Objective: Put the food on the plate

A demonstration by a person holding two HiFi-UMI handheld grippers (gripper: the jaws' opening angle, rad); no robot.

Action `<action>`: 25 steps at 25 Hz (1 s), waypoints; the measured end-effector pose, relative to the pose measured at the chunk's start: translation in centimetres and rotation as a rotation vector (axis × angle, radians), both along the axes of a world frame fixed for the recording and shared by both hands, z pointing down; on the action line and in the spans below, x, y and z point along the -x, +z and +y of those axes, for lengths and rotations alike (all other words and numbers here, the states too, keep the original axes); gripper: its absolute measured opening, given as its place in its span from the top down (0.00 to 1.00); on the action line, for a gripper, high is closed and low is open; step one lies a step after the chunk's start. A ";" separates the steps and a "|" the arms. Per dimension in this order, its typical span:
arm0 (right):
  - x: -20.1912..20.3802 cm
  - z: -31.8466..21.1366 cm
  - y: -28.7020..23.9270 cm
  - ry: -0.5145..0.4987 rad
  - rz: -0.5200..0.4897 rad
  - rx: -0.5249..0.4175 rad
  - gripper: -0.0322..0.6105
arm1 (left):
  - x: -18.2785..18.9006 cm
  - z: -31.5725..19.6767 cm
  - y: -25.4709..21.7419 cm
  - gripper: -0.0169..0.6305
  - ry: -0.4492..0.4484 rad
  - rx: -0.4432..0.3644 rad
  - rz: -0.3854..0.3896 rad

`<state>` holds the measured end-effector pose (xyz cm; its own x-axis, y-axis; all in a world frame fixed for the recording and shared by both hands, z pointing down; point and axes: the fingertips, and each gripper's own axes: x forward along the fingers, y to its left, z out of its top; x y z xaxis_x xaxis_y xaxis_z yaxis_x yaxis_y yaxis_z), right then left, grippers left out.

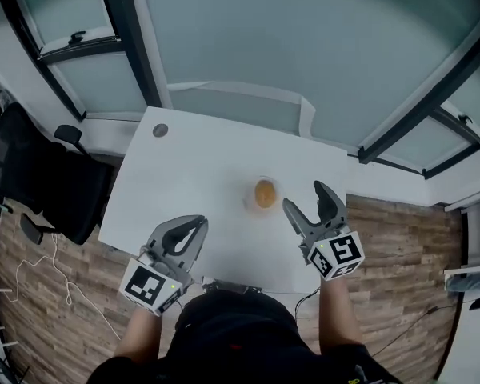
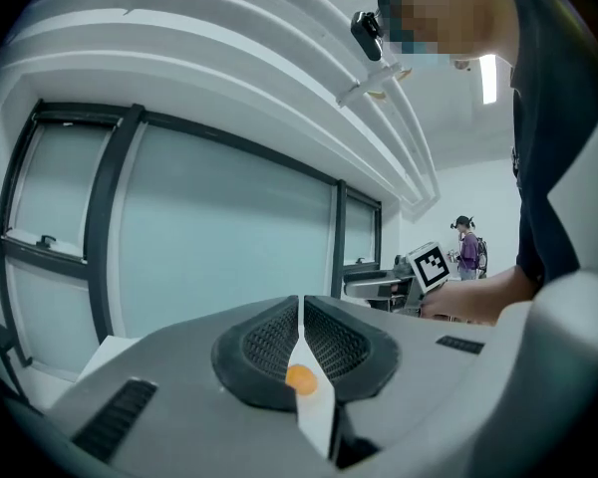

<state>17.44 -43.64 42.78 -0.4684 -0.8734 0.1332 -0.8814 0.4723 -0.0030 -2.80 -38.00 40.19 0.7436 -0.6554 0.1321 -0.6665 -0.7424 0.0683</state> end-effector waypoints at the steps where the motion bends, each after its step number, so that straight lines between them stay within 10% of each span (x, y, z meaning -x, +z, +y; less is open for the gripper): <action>1: -0.2 0.9 -1.3 0.000 -0.013 -0.025 0.42 | -0.5 0.2 -0.5 0.92 0.010 -0.012 0.003; 10: -2.2 7.5 -11.3 0.044 -0.022 -0.270 0.88 | -4.6 1.7 -4.3 0.92 0.072 -0.093 0.036; 25: -3.2 10.3 -14.0 0.031 0.011 -0.323 0.91 | -5.6 2.4 -8.3 0.92 0.033 -0.194 0.059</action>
